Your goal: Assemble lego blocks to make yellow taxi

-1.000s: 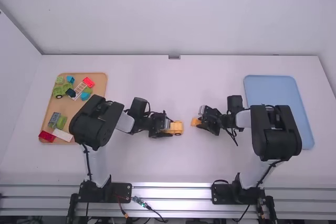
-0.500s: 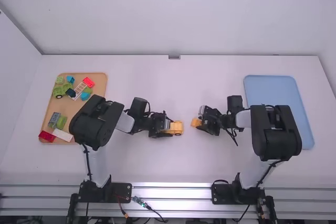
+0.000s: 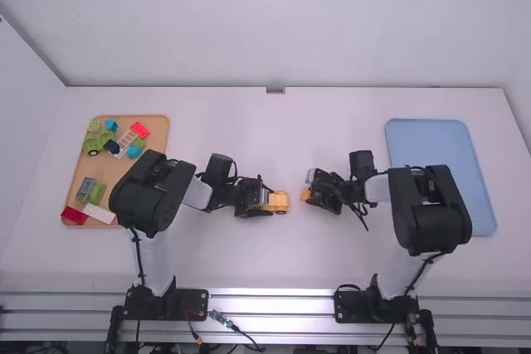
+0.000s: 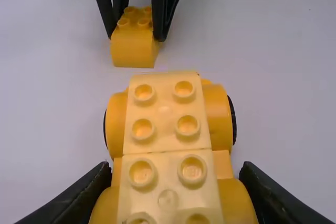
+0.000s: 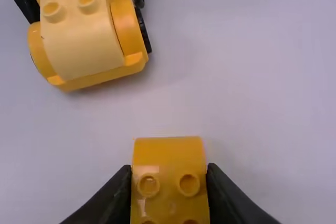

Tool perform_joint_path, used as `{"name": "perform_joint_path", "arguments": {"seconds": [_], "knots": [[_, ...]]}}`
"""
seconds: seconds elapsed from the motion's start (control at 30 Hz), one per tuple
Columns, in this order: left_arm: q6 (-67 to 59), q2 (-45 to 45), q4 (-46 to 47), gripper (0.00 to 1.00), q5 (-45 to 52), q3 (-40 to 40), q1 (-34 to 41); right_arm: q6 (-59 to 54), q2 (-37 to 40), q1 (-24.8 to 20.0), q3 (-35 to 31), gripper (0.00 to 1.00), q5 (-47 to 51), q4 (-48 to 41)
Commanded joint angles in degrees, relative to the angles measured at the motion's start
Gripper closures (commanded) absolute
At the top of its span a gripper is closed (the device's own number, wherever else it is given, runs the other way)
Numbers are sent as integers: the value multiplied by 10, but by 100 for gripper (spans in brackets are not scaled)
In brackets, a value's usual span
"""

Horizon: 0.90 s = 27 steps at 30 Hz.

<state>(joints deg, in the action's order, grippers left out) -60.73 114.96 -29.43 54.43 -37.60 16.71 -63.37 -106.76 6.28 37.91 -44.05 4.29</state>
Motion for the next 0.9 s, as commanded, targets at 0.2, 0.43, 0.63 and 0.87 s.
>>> {"name": "perform_joint_path", "arguments": {"seconds": [0.2,0.43,0.63,0.87], "knots": [[-10,8,3,62,-14,5,-10,6,-7,-18,-1,57,4,-7],[-10,8,3,62,-13,5,-10,5,-7,-12,0,62,6,-13],[-10,8,3,63,-14,5,-10,5,-7,-15,0,66,6,-14],[-10,8,3,63,-14,5,-10,5,-7,-31,-1,55,4,-20]]}}
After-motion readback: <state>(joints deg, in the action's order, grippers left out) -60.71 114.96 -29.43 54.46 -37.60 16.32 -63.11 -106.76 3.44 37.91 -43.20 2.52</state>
